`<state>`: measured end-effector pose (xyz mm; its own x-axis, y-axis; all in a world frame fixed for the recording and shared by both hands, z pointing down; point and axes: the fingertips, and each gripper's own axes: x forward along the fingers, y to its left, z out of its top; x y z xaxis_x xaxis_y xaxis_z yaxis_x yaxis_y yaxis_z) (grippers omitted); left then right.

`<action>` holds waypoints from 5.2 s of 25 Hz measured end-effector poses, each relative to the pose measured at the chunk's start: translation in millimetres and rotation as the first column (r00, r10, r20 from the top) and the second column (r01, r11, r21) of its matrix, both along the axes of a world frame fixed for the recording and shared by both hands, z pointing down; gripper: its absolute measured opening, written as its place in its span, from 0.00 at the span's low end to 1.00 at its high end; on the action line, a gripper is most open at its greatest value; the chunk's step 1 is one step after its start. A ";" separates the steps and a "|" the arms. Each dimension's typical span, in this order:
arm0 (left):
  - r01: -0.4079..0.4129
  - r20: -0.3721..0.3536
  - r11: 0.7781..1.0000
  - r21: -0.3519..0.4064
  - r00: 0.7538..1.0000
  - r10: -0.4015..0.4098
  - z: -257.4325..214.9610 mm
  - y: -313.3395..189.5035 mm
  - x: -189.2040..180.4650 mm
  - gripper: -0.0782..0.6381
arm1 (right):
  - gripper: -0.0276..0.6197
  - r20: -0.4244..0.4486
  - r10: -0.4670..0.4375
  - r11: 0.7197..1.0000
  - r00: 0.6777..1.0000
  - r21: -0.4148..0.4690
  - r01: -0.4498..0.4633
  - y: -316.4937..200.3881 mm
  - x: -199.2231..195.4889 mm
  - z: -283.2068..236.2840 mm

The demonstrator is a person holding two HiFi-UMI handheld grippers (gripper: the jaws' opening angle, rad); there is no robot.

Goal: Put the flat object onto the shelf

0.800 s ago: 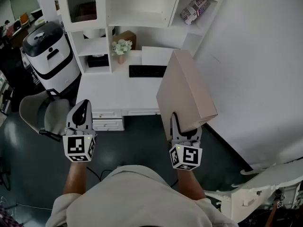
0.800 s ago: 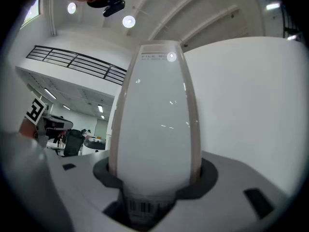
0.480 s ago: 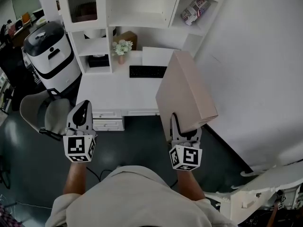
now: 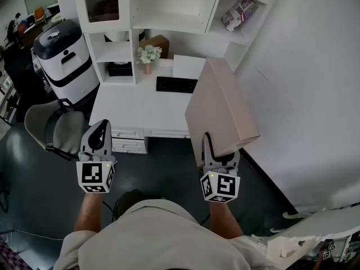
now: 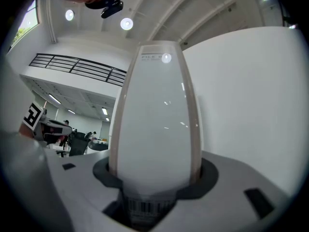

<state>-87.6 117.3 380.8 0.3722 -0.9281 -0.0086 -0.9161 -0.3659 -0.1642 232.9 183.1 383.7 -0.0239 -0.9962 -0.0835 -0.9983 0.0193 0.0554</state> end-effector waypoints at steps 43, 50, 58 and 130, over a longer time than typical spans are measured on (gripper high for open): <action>-0.145 -0.066 0.988 -0.047 0.988 0.142 28.2 -307.9 -52.4 0.12 | 0.46 -0.168 0.107 0.994 0.980 0.026 -0.104 -301.7 -67.3 -42.7; -0.125 -0.077 0.991 -0.042 0.990 0.121 26.6 -329.0 -40.9 0.12 | 0.46 -0.339 0.078 0.997 0.938 0.040 -0.068 -336.3 -65.4 -63.7; -0.099 -0.087 0.994 -0.040 0.992 0.096 23.1 -346.7 -37.0 0.12 | 0.46 -0.652 0.051 0.999 0.757 0.039 -0.034 -368.9 -76.6 -91.2; 0.073 -0.086 0.992 -0.103 0.993 -0.082 47.8 -388.1 -70.1 0.12 | 0.64 -0.934 -0.354 0.934 0.040 -0.356 -0.029 -577.8 -120.5 25.8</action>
<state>-157.8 -270.8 428.6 0.3011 -0.9520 0.0548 -0.9517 -0.3036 -0.0459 112.4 -394.6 409.6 -0.0557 -0.9256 0.3744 0.0150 0.3742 0.9272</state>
